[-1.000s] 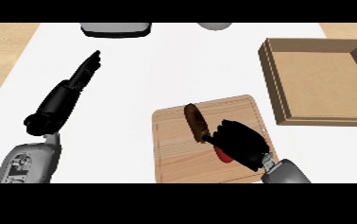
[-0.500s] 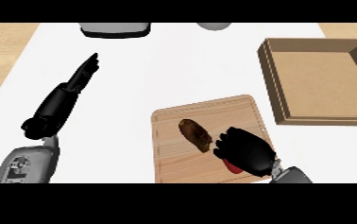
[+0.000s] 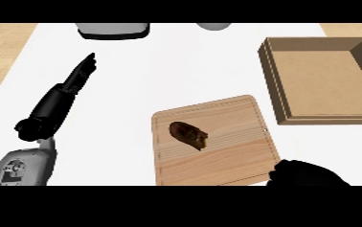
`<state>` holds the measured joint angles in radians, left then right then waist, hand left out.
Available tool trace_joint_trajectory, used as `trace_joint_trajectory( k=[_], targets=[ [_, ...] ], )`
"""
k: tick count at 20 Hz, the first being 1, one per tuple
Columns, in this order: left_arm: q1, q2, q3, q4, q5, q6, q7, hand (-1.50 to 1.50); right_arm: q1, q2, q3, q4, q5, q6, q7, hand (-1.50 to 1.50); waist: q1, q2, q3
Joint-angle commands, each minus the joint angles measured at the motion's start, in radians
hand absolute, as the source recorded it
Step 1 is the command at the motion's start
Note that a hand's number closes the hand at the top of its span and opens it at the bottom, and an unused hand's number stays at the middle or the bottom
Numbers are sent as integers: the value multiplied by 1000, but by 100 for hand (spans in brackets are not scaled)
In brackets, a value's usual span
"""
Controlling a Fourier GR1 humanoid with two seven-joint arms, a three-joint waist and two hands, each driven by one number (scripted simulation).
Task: Pick the tomato from the cutting board and place it in the cardboard box
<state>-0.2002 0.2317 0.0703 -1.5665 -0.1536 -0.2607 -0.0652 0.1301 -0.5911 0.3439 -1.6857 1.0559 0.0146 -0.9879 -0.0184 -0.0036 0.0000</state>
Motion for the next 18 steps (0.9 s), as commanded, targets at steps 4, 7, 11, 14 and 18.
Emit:
trace_joint_trajectory(
  k=[4, 7, 11, 14, 18],
  targets=[
    [-10, -4, 6, -21, -3, 9, 35, 0, 129, -151, -221, -192, -286, -57, -221, 150, -8, -1, 0],
    [-8, -23, -7, -3, -16, 21, 20, 0, 166, -226, -353, -234, -471, 21, -253, 150, -12, -1, 0],
    [3, 19, 23, 33, 2, -17, -26, 0, 98, -180, -474, -244, -693, 165, 15, 150, 2, 3, -2],
    [-39, 10, 15, -9, 4, -12, 39, 0, 75, -189, -549, -208, -834, 251, 142, 150, 7, 3, -1],
    [-43, -8, 3, 17, 14, -24, 21, 0, -104, -204, -598, -125, -918, 310, 351, 150, 27, 6, -1]
  ],
)
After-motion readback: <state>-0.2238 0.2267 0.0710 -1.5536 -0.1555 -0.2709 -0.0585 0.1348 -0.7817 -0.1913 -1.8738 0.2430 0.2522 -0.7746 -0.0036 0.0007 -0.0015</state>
